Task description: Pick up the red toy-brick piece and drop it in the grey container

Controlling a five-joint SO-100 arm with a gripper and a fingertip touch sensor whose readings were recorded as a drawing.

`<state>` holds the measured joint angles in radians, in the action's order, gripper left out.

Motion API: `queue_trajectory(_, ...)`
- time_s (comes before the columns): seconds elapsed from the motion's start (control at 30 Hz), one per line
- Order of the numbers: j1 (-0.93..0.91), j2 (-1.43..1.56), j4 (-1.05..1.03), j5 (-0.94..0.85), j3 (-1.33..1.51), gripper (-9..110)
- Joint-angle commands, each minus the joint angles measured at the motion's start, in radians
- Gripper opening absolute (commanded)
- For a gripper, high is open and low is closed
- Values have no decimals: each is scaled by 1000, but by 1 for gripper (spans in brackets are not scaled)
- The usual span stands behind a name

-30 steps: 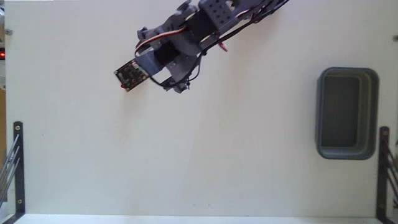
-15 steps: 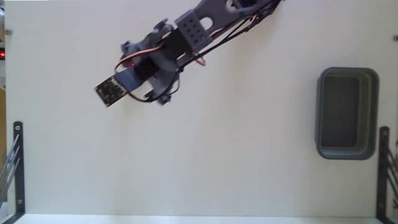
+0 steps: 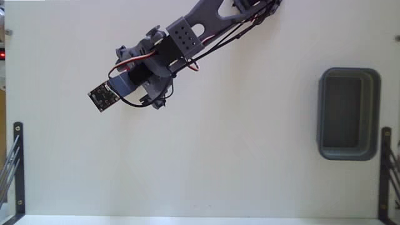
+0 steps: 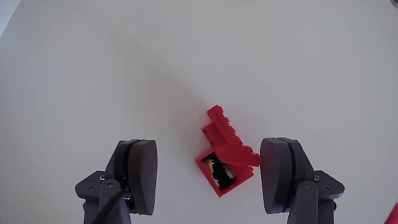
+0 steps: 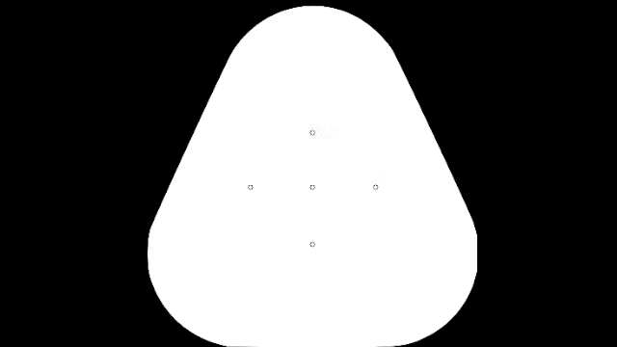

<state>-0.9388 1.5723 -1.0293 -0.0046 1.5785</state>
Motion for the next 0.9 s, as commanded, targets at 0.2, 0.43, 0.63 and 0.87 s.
queue_trajectory(0.2,-38,18,11,5,-57,110)
queue_trajectory(0.43,-40,18,11,5,-57,110)
queue_trajectory(0.63,-42,18,11,5,-57,110)
queue_trajectory(0.87,-45,18,11,5,-57,110)
